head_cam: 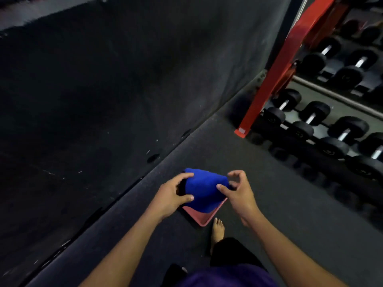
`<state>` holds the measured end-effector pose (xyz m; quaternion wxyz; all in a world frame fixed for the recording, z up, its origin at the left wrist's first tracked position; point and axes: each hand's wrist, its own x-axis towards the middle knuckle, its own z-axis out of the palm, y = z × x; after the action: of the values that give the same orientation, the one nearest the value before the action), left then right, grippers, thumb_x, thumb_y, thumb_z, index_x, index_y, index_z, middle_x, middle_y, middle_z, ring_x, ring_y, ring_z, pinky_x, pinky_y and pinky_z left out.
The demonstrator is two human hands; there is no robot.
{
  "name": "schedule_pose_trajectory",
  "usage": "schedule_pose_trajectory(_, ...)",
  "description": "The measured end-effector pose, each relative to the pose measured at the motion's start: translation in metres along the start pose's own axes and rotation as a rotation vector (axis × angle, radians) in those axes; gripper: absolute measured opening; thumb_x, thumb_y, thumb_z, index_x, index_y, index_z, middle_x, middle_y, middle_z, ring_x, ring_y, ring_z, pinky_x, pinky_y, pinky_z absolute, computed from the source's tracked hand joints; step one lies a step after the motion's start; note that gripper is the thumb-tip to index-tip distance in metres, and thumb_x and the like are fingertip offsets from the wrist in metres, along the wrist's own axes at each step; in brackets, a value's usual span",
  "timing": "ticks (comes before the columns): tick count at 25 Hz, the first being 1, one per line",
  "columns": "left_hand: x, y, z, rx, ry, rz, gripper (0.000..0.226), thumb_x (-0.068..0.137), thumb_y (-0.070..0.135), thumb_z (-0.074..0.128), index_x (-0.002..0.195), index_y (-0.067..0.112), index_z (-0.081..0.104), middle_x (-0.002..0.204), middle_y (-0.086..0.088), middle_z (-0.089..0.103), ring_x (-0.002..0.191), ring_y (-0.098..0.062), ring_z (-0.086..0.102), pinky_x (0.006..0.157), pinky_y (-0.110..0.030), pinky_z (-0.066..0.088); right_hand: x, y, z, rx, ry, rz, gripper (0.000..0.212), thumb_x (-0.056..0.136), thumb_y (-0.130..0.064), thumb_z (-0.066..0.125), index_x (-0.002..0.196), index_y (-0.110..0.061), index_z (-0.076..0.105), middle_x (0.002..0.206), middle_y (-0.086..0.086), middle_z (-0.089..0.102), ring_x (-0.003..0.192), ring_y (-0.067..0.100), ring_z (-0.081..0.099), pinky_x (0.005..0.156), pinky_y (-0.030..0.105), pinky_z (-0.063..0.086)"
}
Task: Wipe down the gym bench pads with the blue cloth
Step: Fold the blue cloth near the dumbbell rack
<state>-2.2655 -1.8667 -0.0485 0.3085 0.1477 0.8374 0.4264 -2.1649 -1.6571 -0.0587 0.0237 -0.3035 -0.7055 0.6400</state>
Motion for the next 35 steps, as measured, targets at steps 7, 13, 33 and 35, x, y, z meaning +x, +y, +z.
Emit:
schedule_pose_trajectory(7, 0.081, -0.058, 0.037, 0.394, 0.019, -0.045, 0.037, 0.082, 0.004, 0.077, 0.111, 0.025, 0.069, 0.107, 0.011, 0.049, 0.089, -0.011, 0.059, 0.082, -0.03, 0.05, 0.092, 0.088, -0.008, -0.647, -0.388, -0.09, 0.023, 0.073, -0.027, 0.067, 0.091, -0.013, 0.067, 0.084, -0.004, 0.053, 0.078, 0.015, 0.053, 0.074, 0.031, 0.045)
schedule_pose_trajectory(13, 0.165, -0.125, 0.07, 0.531, -0.168, -0.127, 0.029, 0.092, 0.018, 0.067, 0.121, 0.02, 0.061, 0.129, 0.007, 0.054, 0.118, -0.02, 0.056, 0.087, -0.041, 0.051, 0.155, 0.159, 0.013, -0.624, -0.39, 0.095, 0.021, 0.08, -0.007, 0.069, 0.099, -0.016, 0.064, 0.094, -0.001, 0.059, 0.081, 0.013, 0.055, 0.076, 0.023, 0.04)
schedule_pose_trajectory(33, 0.474, -0.391, 0.244, 0.401, -0.409, -0.007, 0.044, 0.085, -0.01, 0.071, 0.127, -0.001, 0.069, 0.134, -0.015, 0.066, 0.123, -0.026, 0.063, 0.102, -0.005, 0.037, 0.377, 0.461, 0.053, -0.633, -0.058, 0.189, 0.024, 0.086, -0.001, 0.062, 0.11, -0.003, 0.061, 0.112, 0.016, 0.06, 0.096, 0.031, 0.061, 0.078, 0.042, 0.049)
schedule_pose_trajectory(35, 0.489, -0.41, 0.258, 0.409, -0.412, 0.074, 0.05, 0.085, -0.013, 0.07, 0.133, 0.0, 0.064, 0.142, -0.012, 0.061, 0.129, -0.021, 0.059, 0.106, -0.001, 0.031, 0.389, 0.481, 0.05, -0.701, -0.024, 0.121, 0.026, 0.089, -0.005, 0.06, 0.115, -0.006, 0.058, 0.117, 0.013, 0.055, 0.095, 0.027, 0.059, 0.078, 0.044, 0.053)
